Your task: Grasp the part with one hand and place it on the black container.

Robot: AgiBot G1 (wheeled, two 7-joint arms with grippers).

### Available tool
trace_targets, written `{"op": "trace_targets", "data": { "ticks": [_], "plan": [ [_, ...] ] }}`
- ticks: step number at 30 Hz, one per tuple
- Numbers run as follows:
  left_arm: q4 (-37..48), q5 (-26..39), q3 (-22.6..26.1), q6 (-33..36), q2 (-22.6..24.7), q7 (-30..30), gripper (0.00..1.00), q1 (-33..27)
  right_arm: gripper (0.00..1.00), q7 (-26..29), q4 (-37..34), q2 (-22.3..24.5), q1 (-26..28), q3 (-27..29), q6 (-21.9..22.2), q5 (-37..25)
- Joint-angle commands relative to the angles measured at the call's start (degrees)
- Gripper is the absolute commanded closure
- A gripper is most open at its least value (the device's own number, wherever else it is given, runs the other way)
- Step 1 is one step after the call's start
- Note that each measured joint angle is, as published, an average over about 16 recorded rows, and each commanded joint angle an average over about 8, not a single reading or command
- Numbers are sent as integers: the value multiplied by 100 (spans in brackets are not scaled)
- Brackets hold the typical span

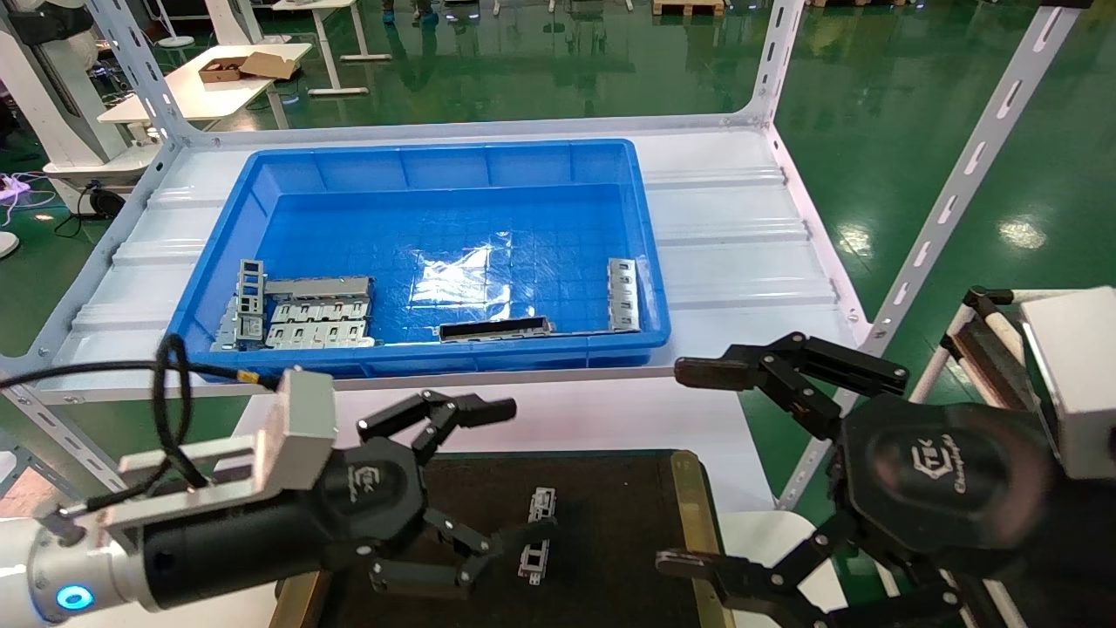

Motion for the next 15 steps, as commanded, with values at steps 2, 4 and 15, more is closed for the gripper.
{"op": "trace_targets", "data": {
  "ticks": [2,4,15],
  "plan": [
    [4,-82,-67,53,-48,2,0,-66,0,0,0,0,0,0,0,0],
    [3,-105,-89,72,-66,1,0,-96,0,0,0,0,0,0,0,0],
    [-30,-176,-149,113,-86,13,0,-170,0,0,0,0,0,0,0,0]
  ]
}}
